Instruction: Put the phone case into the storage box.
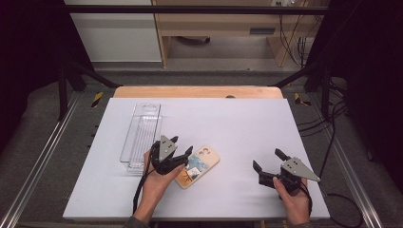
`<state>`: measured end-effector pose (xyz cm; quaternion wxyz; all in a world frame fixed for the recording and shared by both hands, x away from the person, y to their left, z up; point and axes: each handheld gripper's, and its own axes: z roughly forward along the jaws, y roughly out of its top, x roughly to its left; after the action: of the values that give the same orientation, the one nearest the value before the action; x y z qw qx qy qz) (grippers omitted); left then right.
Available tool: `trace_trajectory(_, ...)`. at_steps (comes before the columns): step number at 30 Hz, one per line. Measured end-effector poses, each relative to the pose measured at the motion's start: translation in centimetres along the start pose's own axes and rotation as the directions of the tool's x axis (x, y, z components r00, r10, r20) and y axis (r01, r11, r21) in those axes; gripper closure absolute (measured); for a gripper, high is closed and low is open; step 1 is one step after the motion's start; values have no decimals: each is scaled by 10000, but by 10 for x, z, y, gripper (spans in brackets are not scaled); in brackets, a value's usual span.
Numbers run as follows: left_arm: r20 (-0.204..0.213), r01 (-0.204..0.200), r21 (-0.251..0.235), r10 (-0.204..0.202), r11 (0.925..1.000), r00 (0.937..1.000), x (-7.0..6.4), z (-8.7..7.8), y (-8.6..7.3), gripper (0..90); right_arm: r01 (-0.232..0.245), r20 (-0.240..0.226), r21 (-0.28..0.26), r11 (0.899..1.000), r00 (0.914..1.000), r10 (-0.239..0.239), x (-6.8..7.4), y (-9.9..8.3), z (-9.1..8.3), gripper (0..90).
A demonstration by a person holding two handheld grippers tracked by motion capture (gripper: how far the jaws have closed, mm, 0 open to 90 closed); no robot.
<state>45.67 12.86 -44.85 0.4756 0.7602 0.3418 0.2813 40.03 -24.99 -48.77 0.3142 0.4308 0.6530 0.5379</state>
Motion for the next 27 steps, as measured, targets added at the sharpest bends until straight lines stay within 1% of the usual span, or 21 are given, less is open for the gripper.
trace_trajectory(1,0,0,0,0,10000,10000,0,0,0,286,0,0,0,10000,10000,0,0,0,0,65)
trace_trajectory(2,162,-295,-151,298,9994,9994,-2,-5,2,256,-28,26,16,10000,10000,28,0,0,0,64)
trace_trajectory(3,162,-295,-151,298,9994,9994,-2,-5,2,223,-24,48,15,10000,10000,24,0,0,0,64)
trace_trajectory(4,364,-426,-258,435,9988,9984,-5,-7,6,182,-24,60,28,10000,10000,24,0,0,0,63)
trace_trajectory(5,364,-426,-258,435,9988,9984,-5,-7,6,142,-24,60,28,10000,10000,24,0,0,0,63)
trace_trajectory(6,518,-535,-198,545,9984,9972,-9,-7,10,91,-6,41,21,10000,10000,6,1,0,1,61)
trace_trajectory(7,518,-535,-198,545,9984,9972,-9,-7,10,61,-6,41,21,10000,10000,6,1,0,1,61)
trace_trajectory(8,596,-714,-152,722,9973,9956,-12,-7,13,61,13,34,41,10000,10000,-13,1,0,1,60)
trace_trajectory(10,721,-902,-155,911,9958,9932,-17,-8,17,23,52,-2,34,10000,10000,-52,2,0,1,59)
trace_trajectory(11,840,-1023,-176,1034,9946,9911,-19,-8,20,21,72,-4,30,10000,10000,-72,2,0,1,58)
trace_trajectory(13,1001,-1077,-134,1085,9941,9890,-22,-8,23,21,116,-21,36,9999,9999,-116,3,0,0,57)
trace_trajectory(16,1156,-1130,150,1105,9935,9871,-27,-7,26,22,166,-39,-14,9999,9999,-166,2,0,-2,56)
trace_trajectory(17,1220,-1198,230,1162,9925,9857,-28,-7,28,22,166,-39,-14,9999,9999,-166,2,0,-2,56)
trace_trajectory(18,1309,-1310,413,1246,9905,9835,-29,-7,29,24,109,-48,-67,9999,9999,-109,1,1,-3,55)
trace_trajectory(20,1353,-1319,507,1240,9900,9830,-30,-7,31,25,119,-31,-78,9999,9999,-119,1,1,-3,55)
trace_trajectory(24,1464,-1486,806,1358,9856,9799,-29,-7,34,29,24,-28,-140,9999,10000,-25,0,1,-4,54)
trace_trajectory(25,1493,-1483,872,1342,9851,9796,-28,-7,34,29,24,-28,-140,9999,10000,-25,0,1,-4,54)
trace_trajectory(26,1531,-1461,1048,1292,9837,9797,-27,-7,36,31,44,-15,-150,9999,10000,-44,-1,1,-4,54)
trace_trajectory(27,1531,-1461,1048,1292,9837,9797,-27,-7,36,32,37,-14,-158,9999,10000,-38,-1,1,-4,53)
